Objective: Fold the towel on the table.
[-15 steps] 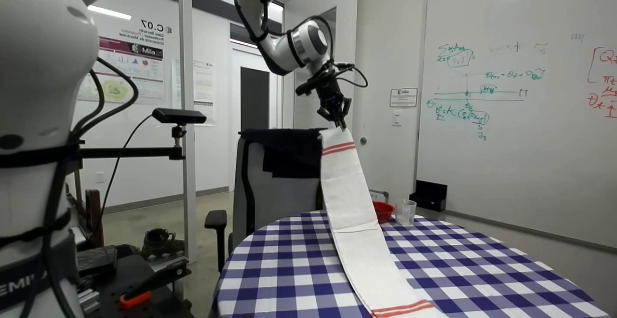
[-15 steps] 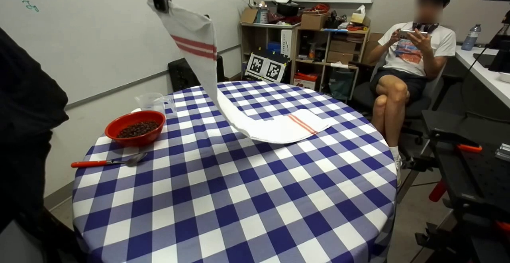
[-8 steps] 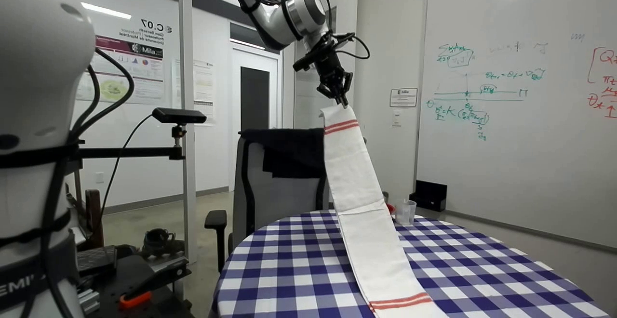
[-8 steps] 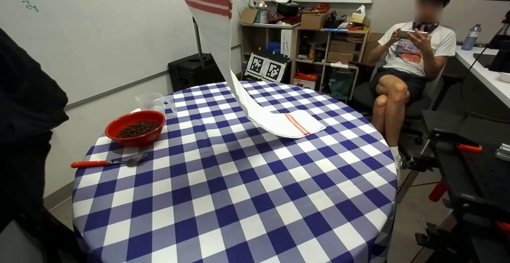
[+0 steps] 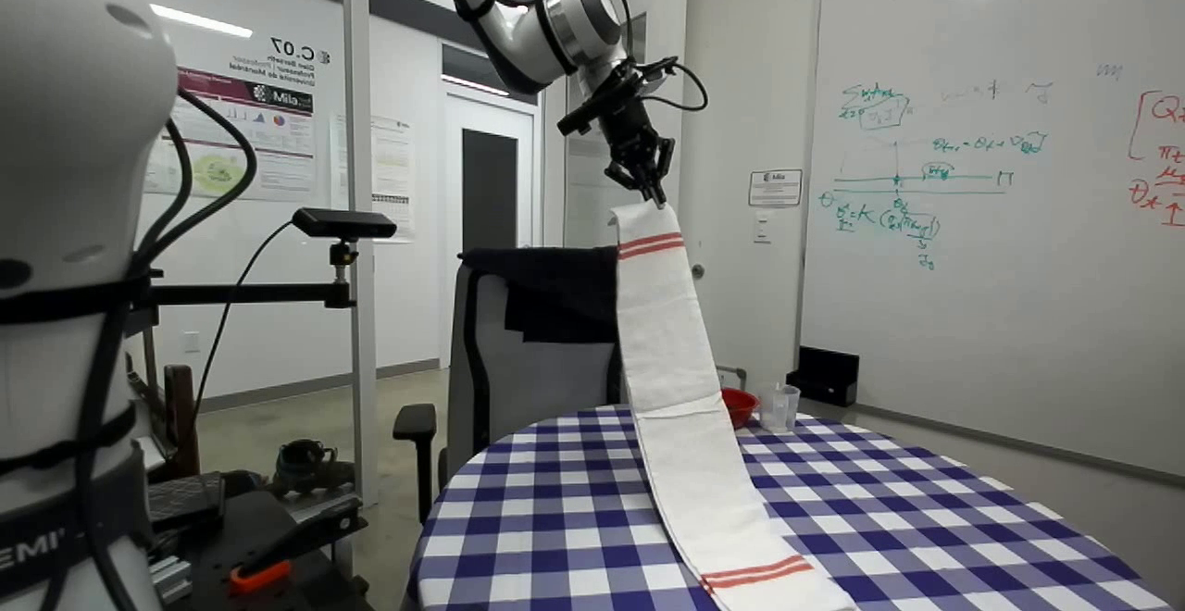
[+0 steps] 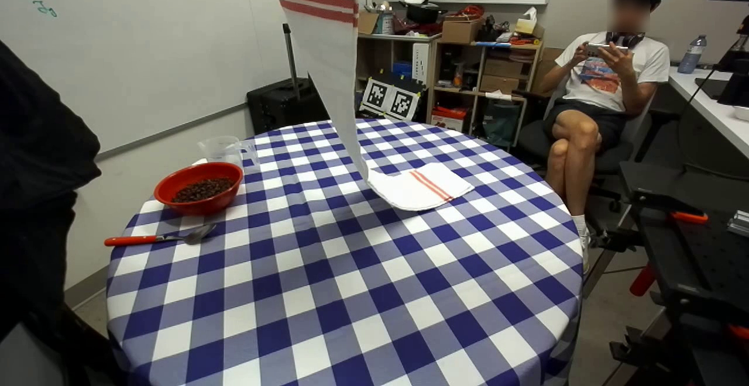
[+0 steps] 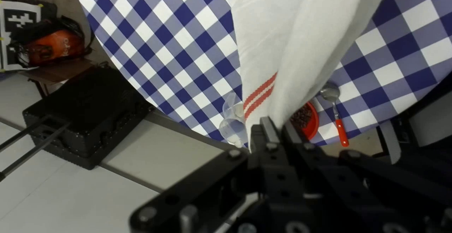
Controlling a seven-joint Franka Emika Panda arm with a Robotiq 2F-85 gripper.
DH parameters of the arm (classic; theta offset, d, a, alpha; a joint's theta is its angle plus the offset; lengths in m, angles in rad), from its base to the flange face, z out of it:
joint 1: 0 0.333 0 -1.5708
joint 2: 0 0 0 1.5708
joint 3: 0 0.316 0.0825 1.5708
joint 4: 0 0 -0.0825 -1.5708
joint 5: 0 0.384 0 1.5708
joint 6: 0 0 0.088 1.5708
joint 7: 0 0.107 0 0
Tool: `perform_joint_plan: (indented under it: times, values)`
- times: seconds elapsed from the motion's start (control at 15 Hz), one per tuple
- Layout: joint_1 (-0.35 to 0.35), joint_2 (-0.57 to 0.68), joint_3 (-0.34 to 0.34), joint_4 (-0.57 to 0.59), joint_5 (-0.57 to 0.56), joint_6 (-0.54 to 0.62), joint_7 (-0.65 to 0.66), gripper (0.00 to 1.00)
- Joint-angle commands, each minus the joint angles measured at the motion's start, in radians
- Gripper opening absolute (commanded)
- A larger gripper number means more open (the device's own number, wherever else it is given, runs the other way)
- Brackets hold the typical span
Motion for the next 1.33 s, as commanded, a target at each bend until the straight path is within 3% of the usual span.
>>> perform_joint_plan:
  times: [0.0,1.27]
  values:
    - [-0.037,-0.081,-0.001,-0.079,-0.063,-0.043,0.004,0.01]
    - [-0.225,-0.406,0.001,-0.442,-0.259,-0.142,0.086,0.01]
